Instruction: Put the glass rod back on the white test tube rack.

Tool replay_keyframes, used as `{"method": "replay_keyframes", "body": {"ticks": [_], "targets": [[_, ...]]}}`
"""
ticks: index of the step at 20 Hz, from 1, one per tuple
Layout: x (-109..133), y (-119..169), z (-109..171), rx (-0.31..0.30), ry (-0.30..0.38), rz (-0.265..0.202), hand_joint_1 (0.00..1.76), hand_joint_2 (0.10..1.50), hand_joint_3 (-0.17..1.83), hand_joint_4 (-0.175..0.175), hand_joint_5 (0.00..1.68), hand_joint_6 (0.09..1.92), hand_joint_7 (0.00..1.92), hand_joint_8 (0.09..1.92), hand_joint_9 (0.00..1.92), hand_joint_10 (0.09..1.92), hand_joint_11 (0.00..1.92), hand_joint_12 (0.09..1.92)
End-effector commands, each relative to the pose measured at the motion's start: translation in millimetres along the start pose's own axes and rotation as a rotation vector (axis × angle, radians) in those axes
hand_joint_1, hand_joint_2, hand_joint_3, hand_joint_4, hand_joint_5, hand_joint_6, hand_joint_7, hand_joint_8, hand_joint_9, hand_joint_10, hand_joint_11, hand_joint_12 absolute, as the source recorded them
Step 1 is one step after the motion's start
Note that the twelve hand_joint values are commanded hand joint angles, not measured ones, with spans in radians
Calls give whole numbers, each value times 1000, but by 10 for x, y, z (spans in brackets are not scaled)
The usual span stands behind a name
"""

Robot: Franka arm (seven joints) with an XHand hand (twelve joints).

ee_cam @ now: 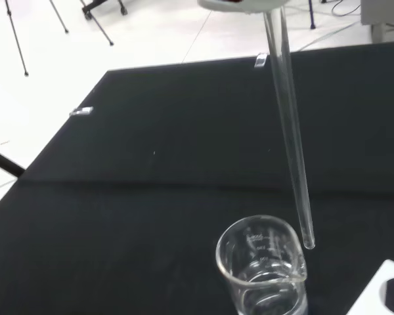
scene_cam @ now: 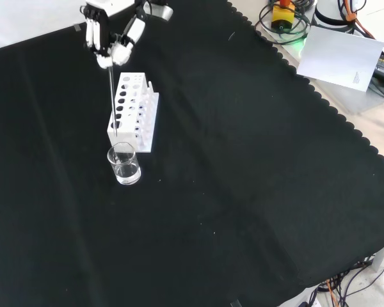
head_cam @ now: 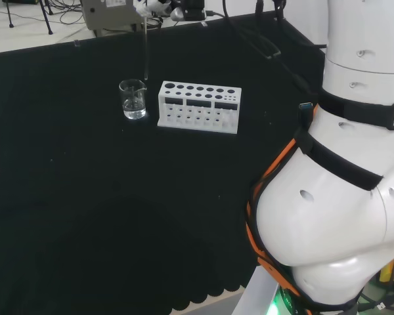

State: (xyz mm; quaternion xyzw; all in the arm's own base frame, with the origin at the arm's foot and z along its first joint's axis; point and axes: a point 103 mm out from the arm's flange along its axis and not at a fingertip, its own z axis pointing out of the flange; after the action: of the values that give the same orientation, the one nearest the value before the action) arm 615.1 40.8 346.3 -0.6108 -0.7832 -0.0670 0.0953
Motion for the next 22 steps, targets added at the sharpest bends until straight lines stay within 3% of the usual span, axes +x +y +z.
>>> {"method": "replay_keyframes", "body": {"ticks": [1,8,10,13,22], "targets": [[-166,-114,-206,-27,1,37,1307,1113,-175,-175,1319,126,1157,1059,1749,802,1748,720],[-355,-172,-258,-24,-17,76,1307,1113,-175,-175,1320,124,1157,1060,1750,802,1748,721],[-424,-194,-251,-27,32,100,1307,1113,-175,-175,1320,123,1157,1060,1750,802,1748,721],[-454,-196,-262,-24,-12,97,1307,1113,-175,-175,1321,122,1157,1059,1750,802,1748,722],[-469,-216,-240,-16,-22,92,1307,1113,-175,-175,1322,119,1157,1059,1750,802,1748,723]]}}
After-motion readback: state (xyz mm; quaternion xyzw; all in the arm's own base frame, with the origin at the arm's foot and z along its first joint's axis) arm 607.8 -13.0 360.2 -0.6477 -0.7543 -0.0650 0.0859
